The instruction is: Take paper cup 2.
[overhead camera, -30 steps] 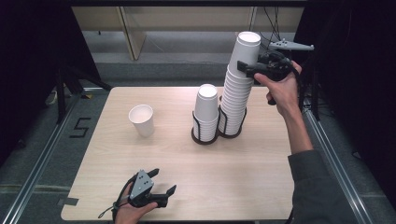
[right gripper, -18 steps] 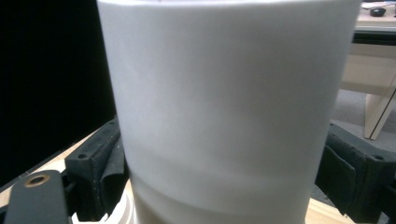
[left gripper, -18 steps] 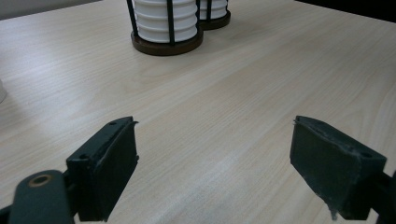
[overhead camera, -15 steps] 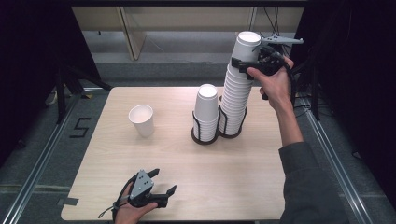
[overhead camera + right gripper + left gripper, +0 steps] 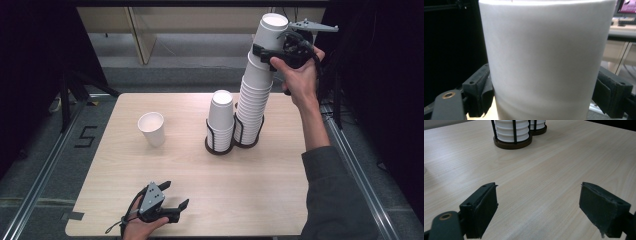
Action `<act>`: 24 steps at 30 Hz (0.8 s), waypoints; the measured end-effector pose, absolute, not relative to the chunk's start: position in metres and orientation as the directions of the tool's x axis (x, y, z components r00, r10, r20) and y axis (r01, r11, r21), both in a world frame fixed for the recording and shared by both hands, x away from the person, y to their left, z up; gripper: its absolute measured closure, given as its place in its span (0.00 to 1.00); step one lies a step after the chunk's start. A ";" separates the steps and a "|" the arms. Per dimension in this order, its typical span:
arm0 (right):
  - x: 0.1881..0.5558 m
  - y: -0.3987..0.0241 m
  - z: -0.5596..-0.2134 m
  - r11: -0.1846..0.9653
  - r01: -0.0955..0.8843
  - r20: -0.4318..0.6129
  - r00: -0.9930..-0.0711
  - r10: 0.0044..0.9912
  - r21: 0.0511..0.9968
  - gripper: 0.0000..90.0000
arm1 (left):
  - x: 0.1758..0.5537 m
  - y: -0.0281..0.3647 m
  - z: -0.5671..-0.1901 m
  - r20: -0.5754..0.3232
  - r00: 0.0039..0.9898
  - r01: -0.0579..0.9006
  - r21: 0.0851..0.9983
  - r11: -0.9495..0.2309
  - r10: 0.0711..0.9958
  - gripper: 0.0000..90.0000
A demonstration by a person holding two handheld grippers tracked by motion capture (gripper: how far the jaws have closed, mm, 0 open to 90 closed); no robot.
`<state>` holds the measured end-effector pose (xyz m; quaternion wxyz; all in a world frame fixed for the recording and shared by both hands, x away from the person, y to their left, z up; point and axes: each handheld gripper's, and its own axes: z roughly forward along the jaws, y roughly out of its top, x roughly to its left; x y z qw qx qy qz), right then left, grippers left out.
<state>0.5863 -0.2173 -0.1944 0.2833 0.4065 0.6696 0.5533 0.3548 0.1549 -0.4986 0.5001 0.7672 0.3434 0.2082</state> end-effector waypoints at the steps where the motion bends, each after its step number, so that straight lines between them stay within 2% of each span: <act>1: 0.586 -0.218 -0.192 0.058 0.223 0.066 -0.513 0.856 0.973 0.18 | 0.355 0.155 -0.499 -0.024 0.678 0.319 0.910 -0.264 0.735 0.16; 12: 0.568 -0.224 -0.162 0.049 0.166 0.044 -0.513 0.857 0.985 0.18 | 0.355 0.154 -0.499 -0.027 0.679 0.318 0.911 -0.262 0.733 0.16; 24: 0.536 -0.248 -0.159 0.076 0.165 0.023 -0.532 0.847 0.983 0.18 | 0.356 0.154 -0.500 -0.029 0.682 0.313 0.915 -0.256 0.731 0.16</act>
